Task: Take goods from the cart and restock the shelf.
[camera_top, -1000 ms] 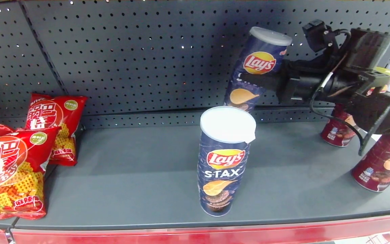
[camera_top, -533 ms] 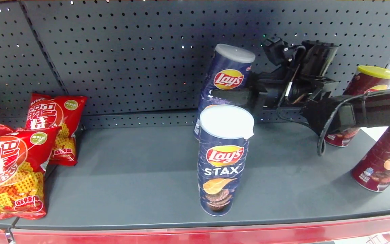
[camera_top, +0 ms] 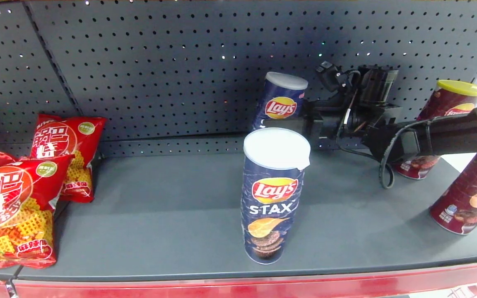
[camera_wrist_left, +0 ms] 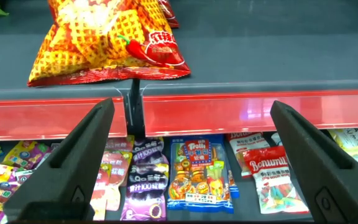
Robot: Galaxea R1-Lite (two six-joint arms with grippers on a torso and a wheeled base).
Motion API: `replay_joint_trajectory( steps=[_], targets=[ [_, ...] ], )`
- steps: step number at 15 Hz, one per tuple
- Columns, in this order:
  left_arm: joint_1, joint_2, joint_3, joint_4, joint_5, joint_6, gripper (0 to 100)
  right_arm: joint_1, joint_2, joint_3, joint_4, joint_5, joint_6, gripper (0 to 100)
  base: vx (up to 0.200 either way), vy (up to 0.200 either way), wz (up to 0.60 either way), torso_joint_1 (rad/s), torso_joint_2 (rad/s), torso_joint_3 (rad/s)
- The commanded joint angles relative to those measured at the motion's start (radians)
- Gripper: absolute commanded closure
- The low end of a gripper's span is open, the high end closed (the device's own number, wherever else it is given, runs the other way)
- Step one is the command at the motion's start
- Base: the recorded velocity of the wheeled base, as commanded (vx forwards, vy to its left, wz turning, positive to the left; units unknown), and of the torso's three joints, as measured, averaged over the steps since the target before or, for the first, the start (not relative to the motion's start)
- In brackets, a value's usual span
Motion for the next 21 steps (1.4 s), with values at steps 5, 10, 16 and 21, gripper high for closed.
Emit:
replay_joint_trajectory(
  steps=[5,10,16,21],
  targets=[
    [0.000,0.001,0.000,0.000,0.000,0.000,0,-0.005,-0.033,0.059,0.000,0.004,-0.005,100,0.000,0.000,0.00,0.000,0.00,0.000],
    [0.000,0.001,0.000,0.000,0.000,0.000,0,0.026,-0.033,0.075,0.000,0.003,-0.020,100,0.000,0.000,0.00,0.000,0.00,0.000],
    [0.000,0.001,0.000,0.000,0.000,0.000,0,0.051,-0.010,0.076,0.001,0.003,-0.020,100,0.000,0.000,0.00,0.000,0.00,0.000],
    [0.000,0.001,0.000,0.000,0.000,0.000,0,0.051,-0.002,0.076,0.001,0.003,-0.031,100,0.000,0.000,0.00,0.000,0.00,0.000]
  ],
)
